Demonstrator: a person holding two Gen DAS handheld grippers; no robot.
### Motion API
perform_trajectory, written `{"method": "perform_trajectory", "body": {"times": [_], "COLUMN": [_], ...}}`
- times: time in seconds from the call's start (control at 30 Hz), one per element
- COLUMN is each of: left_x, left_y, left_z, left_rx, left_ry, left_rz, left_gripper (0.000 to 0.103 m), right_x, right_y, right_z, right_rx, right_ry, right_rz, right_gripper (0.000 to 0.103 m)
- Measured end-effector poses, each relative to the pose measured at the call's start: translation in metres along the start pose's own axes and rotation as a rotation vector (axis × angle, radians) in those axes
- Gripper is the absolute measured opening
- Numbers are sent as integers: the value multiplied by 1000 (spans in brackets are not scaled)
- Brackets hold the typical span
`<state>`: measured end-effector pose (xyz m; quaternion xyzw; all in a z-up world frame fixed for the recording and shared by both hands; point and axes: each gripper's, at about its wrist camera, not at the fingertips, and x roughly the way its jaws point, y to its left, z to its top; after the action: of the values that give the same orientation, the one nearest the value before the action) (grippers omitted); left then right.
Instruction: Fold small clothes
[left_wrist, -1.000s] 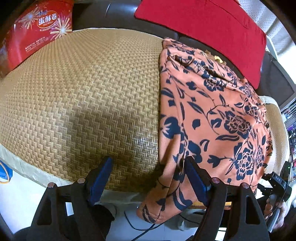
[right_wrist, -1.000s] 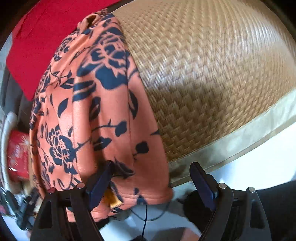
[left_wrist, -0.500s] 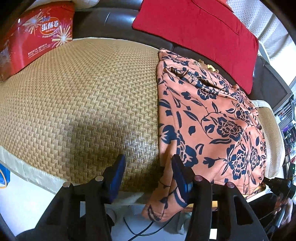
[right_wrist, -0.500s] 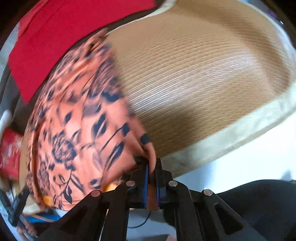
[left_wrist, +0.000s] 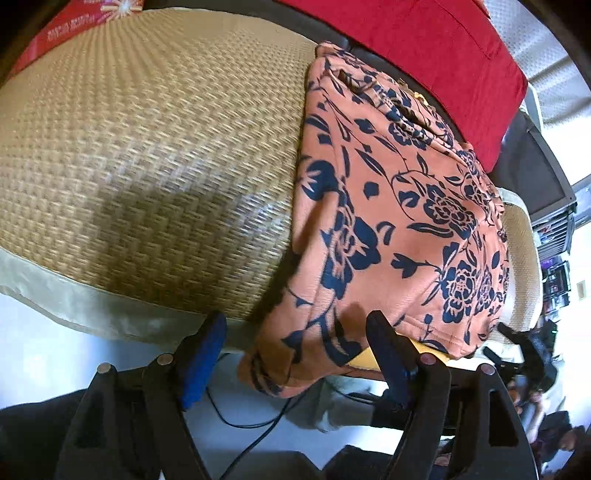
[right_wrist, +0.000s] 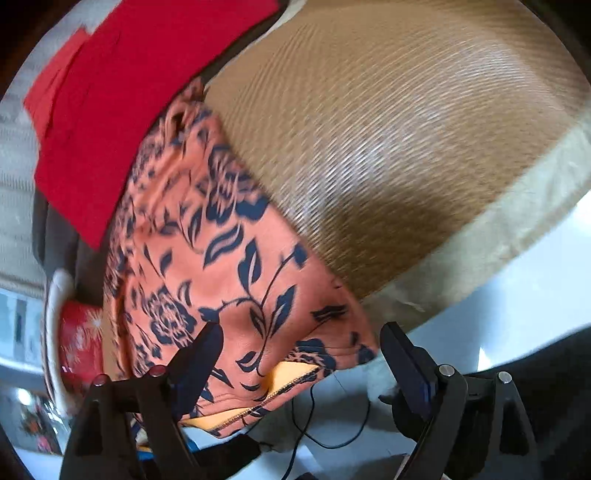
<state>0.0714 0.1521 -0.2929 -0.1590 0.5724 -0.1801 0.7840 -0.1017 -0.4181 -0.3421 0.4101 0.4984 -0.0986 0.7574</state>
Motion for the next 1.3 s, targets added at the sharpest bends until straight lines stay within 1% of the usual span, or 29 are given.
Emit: {"method": "perform_trajectory", "body": {"times": [0.1,0.13,0.17,0.2,0.23,0.27,0.3,0.33,0.4,0.47,0.53,0.57,0.63,0.67,0.7,0.73,0.77,0.8,0.83,0.9,0.93,0.97,1.03,1.1,1.13,1.2,1.23,1.27,1.3], "left_x": [2,1,2,3,4,6,6,5,-2,-9,-7,-3,6,7,7,7,7,5,2,-5,-15,-21,-42,-62,-67,-77,-81,-81,-81], "left_y": [-7,-10,-14,-18,-22,-24,-27,-29,-33,-32,-32,-31,-31,-32,-35,-39,-41,-44,-47,-49,-49,-50,-53,-61,-62,-71,-76,-82,-85], "left_z": [1,2,2,3,3,3,3,3,5,6,7,8,9,9,9,9,9,9,12,19,28,35,60,98,110,153,182,204,217], "left_rx": [17,28,48,66,91,105,117,125,136,144,136,128,118,124,142,163,178,198,210,194,176,171,174,179,183,178,174,179,184], "left_ry": [-24,-33,-37,-31,-24,-22,-23,-28,-58,-71,-53,-32,12,11,4,-3,-5,-4,-9,-23,-42,-57,-106,-154,-166,-200,-222,-241,-256], "left_rz": [-17,-27,-38,-42,-39,-36,-35,-47,-85,-116,-121,-111,-97,-94,-94,-90,-87,-85,-95,-145,-193,-208,-236,-255,-257,-266,-271,-263,-252], "left_gripper": [77,69,60,40,27,21,9,8,7,7,9,11,30,30,28,22,12,5,5,5,5,5,5,5,5,5,5,5,5], "right_x": [16,20,25,29,31,30,28,23,11,-7,-16,-20,-27,-27,-29,-29,-26,-27,-25,-39,-50,-57,-69,-79,-84,-88,-88,-85,-85], "right_y": [8,8,11,14,18,20,24,30,39,45,62,65,68,68,65,65,69,73,83,92,94,98,115,131,140,159,168,176,181], "right_z": [-6,-7,-10,-14,-18,-21,-23,-25,-29,-31,-25,-24,-20,-17,-14,-10,-8,-6,-2,3,8,13,30,48,61,89,110,131,145], "right_rx": [-63,-93,-131,-166,-198,-216,-224,-237,-260,-274,-283,-285,-282,-280,-280,-277,-273,-272,-277,-295,-304,-311,-320,-331,-338,-332,-320,-307,-299], "right_ry": [1,0,1,8,23,31,29,20,11,1,-9,-13,-19,-17,-12,-4,3,7,4,-10,-22,-36,-70,-102,-123,-161,-187,-217,-233], "right_rz": [-27,-31,-42,-55,-59,-51,-46,-36,1,65,119,135,159,162,162,162,166,175,182,202,217,229,255,271,276,289,295,291,286], "right_gripper": [89,87,75,65,37,19,18,14,13,13,13,13,13,13,13,13,13,13,13,13,13,12,12,12,12,12,12,12,12]}}
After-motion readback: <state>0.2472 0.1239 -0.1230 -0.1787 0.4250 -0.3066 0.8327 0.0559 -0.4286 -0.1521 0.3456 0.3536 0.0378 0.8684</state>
